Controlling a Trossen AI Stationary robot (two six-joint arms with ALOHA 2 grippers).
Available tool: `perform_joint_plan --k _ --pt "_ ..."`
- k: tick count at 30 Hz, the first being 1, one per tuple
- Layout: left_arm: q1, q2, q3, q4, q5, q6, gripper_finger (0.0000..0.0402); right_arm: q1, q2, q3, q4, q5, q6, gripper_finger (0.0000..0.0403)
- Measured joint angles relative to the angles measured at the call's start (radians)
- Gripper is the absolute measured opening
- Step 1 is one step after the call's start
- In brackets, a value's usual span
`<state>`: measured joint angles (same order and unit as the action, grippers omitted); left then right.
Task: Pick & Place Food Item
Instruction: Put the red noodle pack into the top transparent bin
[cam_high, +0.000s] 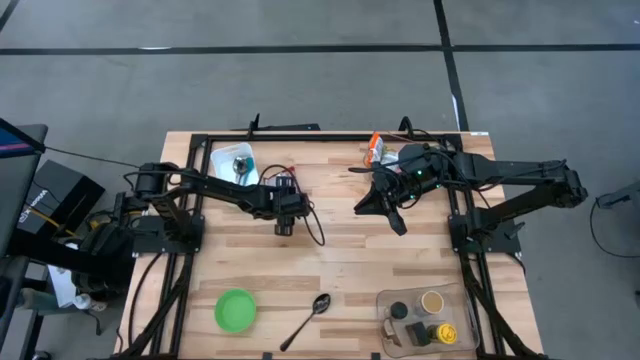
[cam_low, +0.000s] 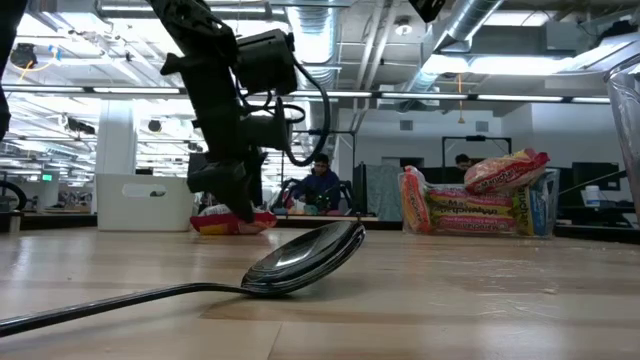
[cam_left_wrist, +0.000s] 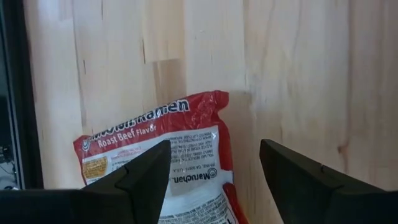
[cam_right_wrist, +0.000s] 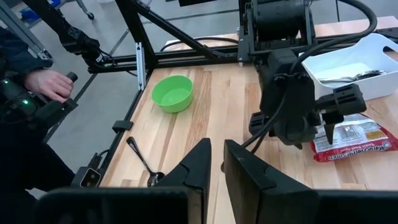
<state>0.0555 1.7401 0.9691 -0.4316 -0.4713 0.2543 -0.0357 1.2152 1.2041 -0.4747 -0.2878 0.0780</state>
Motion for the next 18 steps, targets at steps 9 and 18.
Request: perform_joint_plan --k 9,18 --pt "0.0 0.003 0.0 0.009 0.0 -0.002 0.0197 0.0 0.0 0.0 0.004 0.0 0.0 0.004" --pt "0.01 0.003 -0.009 0.028 0.0 -0.007 0.0193 0.0 0.0 0.0 0.004 0.0 0.0 0.004"
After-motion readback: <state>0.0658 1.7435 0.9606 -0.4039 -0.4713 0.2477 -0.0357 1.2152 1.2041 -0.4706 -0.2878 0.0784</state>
